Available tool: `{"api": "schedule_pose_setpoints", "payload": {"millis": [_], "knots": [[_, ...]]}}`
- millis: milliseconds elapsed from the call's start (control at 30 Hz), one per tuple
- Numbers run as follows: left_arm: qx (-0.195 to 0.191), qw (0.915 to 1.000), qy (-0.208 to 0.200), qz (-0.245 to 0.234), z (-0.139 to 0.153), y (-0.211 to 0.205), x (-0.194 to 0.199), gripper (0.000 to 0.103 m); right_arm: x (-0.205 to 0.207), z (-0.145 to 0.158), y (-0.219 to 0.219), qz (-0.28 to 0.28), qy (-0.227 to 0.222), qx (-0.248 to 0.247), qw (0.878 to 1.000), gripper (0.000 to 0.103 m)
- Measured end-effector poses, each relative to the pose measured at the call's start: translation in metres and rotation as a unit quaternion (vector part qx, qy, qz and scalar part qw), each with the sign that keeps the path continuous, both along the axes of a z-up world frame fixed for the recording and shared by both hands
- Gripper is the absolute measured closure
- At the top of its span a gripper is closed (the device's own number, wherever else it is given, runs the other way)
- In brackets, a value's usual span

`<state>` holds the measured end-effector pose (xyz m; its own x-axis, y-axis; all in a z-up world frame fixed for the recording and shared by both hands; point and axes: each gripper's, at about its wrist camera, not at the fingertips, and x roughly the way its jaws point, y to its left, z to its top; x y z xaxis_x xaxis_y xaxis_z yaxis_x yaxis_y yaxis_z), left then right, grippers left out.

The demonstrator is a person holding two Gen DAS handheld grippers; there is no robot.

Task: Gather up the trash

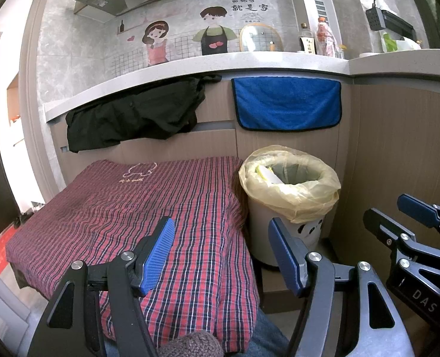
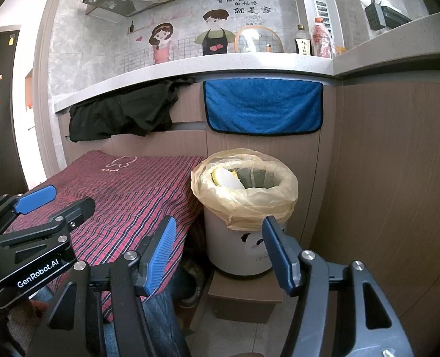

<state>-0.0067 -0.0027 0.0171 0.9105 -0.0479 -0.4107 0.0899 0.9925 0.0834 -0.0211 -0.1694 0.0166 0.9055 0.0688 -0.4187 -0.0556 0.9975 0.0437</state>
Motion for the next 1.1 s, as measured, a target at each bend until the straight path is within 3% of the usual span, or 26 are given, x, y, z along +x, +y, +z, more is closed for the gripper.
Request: {"api": "schedule_pose_setpoints", "payload": {"millis": [1100], "knots": [[-0.002,1.0000,0.005,0.000,-0.0008,-0.0026,0.0000,0.037,0.0004,0.0006,-0.0004,0.000,-0.001,0.000,1.000,0.045]]}}
